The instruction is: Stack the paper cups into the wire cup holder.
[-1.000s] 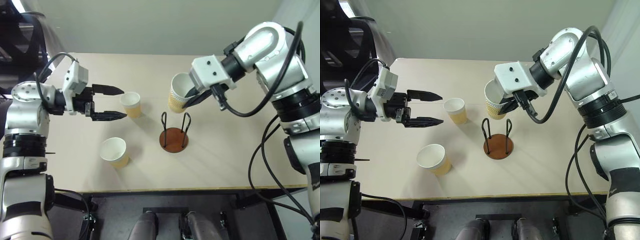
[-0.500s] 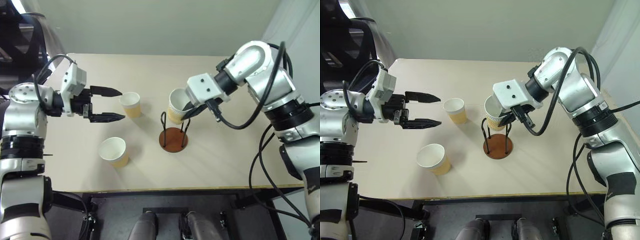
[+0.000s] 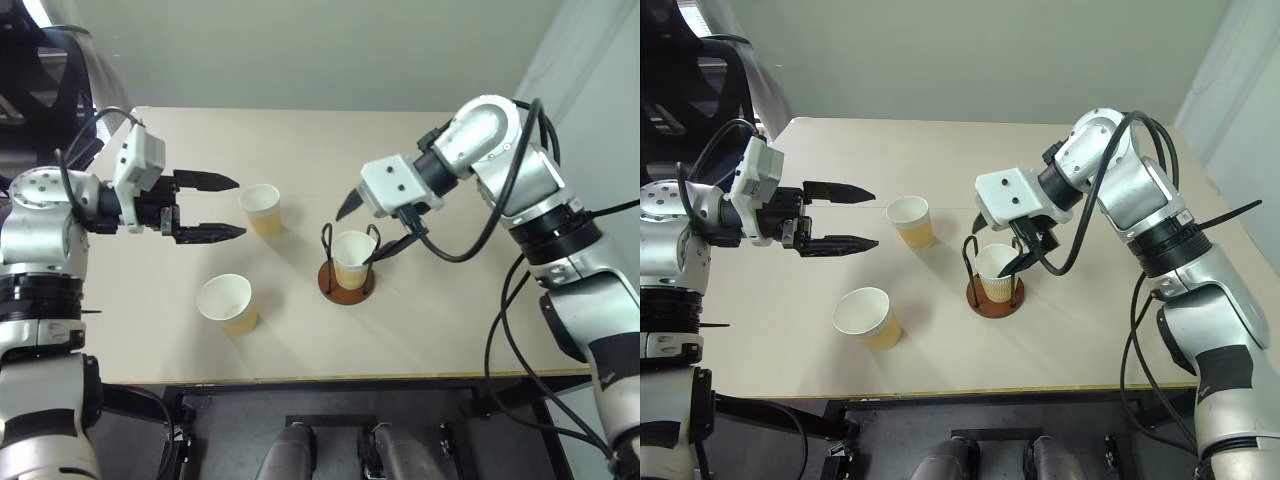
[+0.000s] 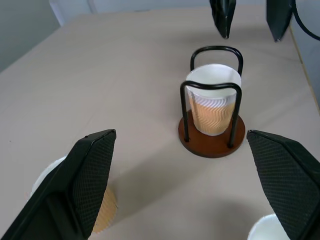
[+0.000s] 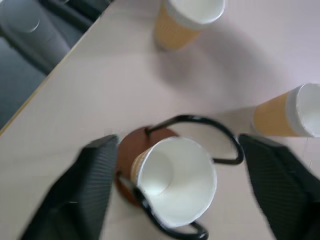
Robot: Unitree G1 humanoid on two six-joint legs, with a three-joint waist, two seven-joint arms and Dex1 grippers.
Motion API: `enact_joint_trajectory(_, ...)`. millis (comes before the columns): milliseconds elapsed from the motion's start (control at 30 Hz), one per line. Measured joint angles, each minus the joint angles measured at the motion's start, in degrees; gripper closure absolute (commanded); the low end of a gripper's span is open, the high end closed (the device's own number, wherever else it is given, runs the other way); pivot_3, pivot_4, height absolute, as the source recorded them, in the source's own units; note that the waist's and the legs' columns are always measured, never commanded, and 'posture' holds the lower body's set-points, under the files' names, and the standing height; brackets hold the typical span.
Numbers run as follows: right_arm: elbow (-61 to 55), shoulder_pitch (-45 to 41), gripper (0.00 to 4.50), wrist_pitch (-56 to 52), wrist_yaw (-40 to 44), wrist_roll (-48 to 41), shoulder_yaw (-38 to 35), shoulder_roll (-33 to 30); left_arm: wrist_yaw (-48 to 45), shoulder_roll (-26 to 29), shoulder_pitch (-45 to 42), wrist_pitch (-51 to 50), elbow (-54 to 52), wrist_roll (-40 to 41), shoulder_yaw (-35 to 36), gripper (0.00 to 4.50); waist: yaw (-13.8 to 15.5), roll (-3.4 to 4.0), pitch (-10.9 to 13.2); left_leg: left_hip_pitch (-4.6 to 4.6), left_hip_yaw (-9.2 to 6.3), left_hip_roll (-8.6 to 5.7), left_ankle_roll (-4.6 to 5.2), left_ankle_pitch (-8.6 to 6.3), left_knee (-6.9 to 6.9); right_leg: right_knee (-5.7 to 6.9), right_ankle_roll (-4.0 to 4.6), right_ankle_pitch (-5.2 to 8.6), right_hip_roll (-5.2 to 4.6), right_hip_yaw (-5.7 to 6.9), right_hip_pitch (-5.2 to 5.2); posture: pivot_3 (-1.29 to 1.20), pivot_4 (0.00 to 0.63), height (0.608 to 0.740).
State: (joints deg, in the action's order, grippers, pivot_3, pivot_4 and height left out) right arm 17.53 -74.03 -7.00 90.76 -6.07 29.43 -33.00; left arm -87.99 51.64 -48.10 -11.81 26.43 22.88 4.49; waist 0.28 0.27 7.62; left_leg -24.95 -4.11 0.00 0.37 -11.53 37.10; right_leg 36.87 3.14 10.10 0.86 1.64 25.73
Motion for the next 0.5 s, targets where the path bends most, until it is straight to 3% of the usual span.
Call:
enact_joint_trajectory(300,5.02,-0.83,0.51,-11.27,-4.25,-6.00,-11.58,1.57,9.38,-0.81,-2.87,-5.36,0.64,-0.13,1.88,0.00,0.12,0.00,0.00,-0.02,0.02,-0.01,-0.03,0.05,0.00,-0.02,0.06,0.04,-0.01,-0.01,0.00,0.00,0.150,0.740)
enact_joint_trajectory(500,14.60,-2.22,0.51,-6.53,-6.66,-5.56,-16.16,1.27,14.85,2.16,-2.81,-0.04,4.01,-10.34,-2.55,0.00,0.03,0.00,0.00,0.04,0.00,-0.01,-0.08,0.06,-0.04,0.02,0.06,0.03,0.00,-0.02,0.01,0.00,0.150,0.740)
